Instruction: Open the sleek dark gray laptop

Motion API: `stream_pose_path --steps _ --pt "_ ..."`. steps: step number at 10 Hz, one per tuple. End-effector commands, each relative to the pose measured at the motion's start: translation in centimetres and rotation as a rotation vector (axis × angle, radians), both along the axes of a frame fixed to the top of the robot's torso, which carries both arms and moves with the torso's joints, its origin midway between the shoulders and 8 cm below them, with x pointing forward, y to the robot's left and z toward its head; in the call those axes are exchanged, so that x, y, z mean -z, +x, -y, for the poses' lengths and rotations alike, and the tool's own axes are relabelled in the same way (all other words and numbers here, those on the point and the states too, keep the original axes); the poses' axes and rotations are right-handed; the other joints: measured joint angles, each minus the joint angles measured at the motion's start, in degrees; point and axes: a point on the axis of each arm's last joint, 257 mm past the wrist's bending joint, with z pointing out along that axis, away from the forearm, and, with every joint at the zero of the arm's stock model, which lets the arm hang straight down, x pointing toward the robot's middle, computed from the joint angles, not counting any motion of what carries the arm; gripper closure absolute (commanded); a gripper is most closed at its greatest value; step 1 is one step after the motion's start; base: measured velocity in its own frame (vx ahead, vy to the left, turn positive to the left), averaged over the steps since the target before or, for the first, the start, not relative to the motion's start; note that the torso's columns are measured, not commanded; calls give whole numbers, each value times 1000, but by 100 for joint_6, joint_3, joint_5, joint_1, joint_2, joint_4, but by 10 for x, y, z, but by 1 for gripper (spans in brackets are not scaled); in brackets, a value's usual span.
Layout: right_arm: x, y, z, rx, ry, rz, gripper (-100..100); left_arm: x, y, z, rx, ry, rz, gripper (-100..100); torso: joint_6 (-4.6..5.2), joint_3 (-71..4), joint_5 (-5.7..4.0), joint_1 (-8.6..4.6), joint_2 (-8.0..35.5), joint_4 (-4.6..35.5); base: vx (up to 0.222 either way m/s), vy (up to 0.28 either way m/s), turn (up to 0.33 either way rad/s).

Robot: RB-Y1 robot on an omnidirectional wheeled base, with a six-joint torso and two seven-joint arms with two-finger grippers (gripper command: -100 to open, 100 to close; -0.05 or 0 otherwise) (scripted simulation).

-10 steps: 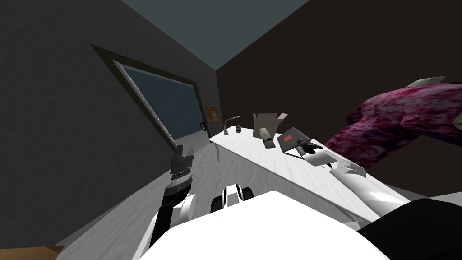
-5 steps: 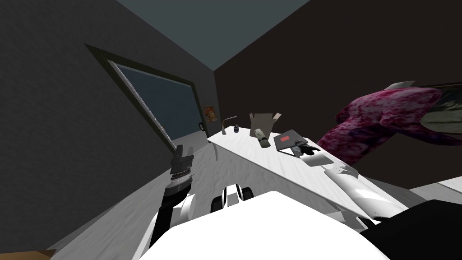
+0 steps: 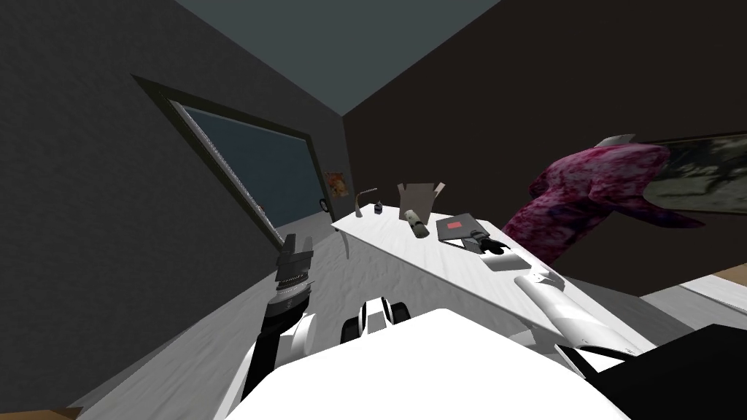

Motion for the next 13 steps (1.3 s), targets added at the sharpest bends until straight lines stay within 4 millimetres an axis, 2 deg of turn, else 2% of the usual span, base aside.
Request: stream_pose_path --steps 1,2,3,5,6,13 --pt "8 5 -5 -3 29 30 100 0 0 0 0 0 0 0 0 -1 -10 -2 -5 -6 -28 -20 4" --pt "29 13 -20 -17 95 89 100 0 0 0 0 0 0 0 19 -5 -2 -6 -8 -5 -17 -68 -70" --pt "6 11 -10 0 54 72 -100 0 0 0 0 0 0 0 28 0 -23 -37 -4 -11 -44 -41 74" --pt "-9 7 -6 22 46 75 -100 0 0 0 0 0 0 0 28 22 25 19 40 21 -59 -5 169" --pt "-8 6 -5 27 48 71 -100 0 0 0 0 0 0 0 33 29 37 37 52 27 -44 -15 21" --pt "-58 -15 6 120 28 74 -100 0 0 0 0 0 0 0 32 20 34 27 38 23 -67 -16 127"
